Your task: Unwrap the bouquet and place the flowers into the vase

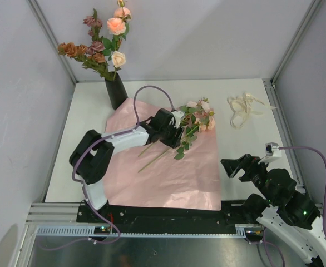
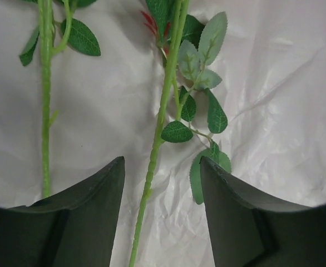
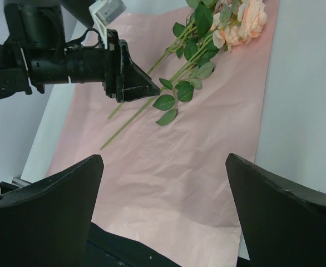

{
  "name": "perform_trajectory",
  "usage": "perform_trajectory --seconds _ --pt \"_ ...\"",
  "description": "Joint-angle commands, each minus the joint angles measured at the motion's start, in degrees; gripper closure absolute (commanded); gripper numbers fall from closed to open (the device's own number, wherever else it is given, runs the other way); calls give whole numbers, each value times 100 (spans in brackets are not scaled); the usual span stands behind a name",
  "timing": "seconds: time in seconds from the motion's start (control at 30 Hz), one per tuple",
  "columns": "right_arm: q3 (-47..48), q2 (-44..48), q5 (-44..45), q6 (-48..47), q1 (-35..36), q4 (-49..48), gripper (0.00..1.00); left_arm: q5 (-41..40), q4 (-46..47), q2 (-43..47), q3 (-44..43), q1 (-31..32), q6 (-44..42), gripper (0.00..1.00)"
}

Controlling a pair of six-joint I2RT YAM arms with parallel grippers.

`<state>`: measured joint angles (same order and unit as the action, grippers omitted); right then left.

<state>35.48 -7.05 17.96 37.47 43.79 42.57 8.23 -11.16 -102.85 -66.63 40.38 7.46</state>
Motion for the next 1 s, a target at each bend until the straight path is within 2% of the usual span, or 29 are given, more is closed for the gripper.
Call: perform_trajectory --seconds 0.0,0.23,0.37,0.43,0.57,0.63,0.97 --pt "-6 50 48 -22 33 -176 1 105 -31 -236 -294 66 -108 39" --pt "-7 61 42 -23 33 -178 1 -252 -109 -645 -444 214 -41 44" --pt "-6 59 45 -21 32 -179 1 -483 -226 -798 -562 333 -128 52" --pt "-6 67 42 -19 33 -172 1 -580 -296 -816 -601 392 -198 62" --pt "-6 92 50 0 37 -162 1 -767 -365 -517 -561 456 -279 91" --pt "-6 97 52 4 41 -161 1 -793 -377 -216 -524 467 -287 97" --pt "-15 81 81 4 41 -170 1 -783 -367 1341 -566 471 -227 100"
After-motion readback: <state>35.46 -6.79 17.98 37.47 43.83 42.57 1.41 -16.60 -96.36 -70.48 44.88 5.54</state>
